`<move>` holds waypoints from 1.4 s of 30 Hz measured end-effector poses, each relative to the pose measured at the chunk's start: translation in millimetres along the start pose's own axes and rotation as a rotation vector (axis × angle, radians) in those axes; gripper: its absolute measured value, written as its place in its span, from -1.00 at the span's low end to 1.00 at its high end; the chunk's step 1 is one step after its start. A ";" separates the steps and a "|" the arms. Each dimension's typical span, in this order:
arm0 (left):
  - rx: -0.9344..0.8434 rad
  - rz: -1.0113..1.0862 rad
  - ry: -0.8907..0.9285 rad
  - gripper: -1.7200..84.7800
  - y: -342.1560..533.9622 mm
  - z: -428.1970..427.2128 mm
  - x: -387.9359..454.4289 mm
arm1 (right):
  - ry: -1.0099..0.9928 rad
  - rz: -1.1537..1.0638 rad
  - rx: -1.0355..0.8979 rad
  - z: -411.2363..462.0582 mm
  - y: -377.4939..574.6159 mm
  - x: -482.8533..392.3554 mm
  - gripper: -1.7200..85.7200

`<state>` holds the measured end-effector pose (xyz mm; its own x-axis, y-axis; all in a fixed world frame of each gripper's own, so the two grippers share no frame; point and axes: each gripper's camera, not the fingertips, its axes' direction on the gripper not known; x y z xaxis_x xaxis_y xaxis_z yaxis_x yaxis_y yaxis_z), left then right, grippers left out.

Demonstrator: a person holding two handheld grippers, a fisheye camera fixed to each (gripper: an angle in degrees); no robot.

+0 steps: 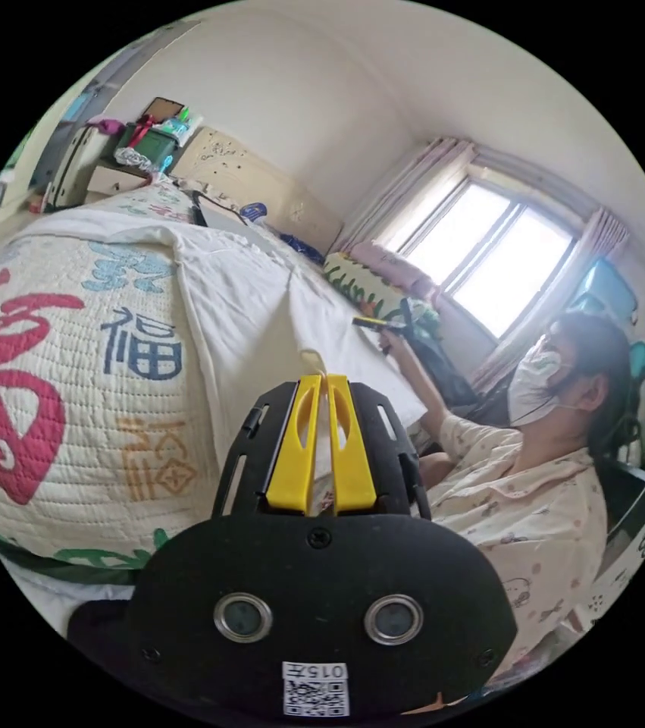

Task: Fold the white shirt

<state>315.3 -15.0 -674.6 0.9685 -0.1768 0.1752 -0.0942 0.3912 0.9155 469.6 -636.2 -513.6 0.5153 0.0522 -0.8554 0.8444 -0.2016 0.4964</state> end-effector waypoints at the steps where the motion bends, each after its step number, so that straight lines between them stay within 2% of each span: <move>1: 0.014 -0.041 0.012 -0.97 3.7 -6.1 -7.8 | -0.002 0.001 0.004 -0.9 3.2 1.7 -0.91; 5: -0.028 -0.093 0.010 -0.97 16.6 -15.2 -23.6 | 0.020 -0.009 0.012 -3.8 14.3 0.4 -0.90; 11: 0.101 -0.122 -0.059 -0.87 30.4 -61.7 -21.7 | 0.036 -0.035 0.064 -21.1 43.8 -5.3 -0.81; 15: 0.113 -0.104 -0.052 -0.79 20.5 -59.8 -16.3 | -0.046 -0.034 0.228 -82.0 77.8 -12.1 -0.75; 17: 0.086 -0.104 -0.032 -0.79 18.0 -50.1 -18.8 | -0.107 -0.094 0.320 -119.2 92.6 -38.5 -0.75; 21: 0.050 -0.103 -0.047 -0.78 27.3 -33.2 -21.6 | -0.308 -0.483 0.424 -180.7 136.5 -170.5 -0.73; 25: 0.061 -0.066 -0.063 -0.80 49.3 -31.0 -10.7 | -0.479 -0.841 0.334 -186.6 174.3 -313.8 -0.73; 27: 0.072 -0.062 -0.061 -0.82 59.8 -31.4 -8.5 | -0.521 -0.919 0.271 -177.0 185.0 -360.4 -0.73; 31: 0.095 -0.022 -0.093 -0.91 82.0 -20.8 -1.1 | -0.436 -1.033 0.178 -143.4 204.3 -445.1 -0.72; 35: 0.118 0.035 -0.137 -0.95 103.4 -17.5 16.5 | -0.405 -1.076 0.047 -119.6 209.6 -483.0 -0.75; 37: 0.116 0.085 -0.153 -0.96 118.2 -14.8 31.9 | -0.410 -1.076 0.002 -120.8 211.2 -486.0 -0.84; 39: 0.101 0.122 -0.164 -0.97 129.7 -12.1 45.3 | -0.403 -1.041 0.009 -122.5 213.8 -483.6 -0.95; 42: 0.095 0.186 -0.206 -0.97 151.2 -9.2 70.0 | -0.414 -1.048 0.015 -122.5 223.9 -479.5 -0.98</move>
<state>370.9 40.1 -527.3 0.8662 -0.2934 0.4044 -0.2963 0.3499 0.8887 429.6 -586.6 25.9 -0.5375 -0.1258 -0.8338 0.8289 -0.2606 -0.4950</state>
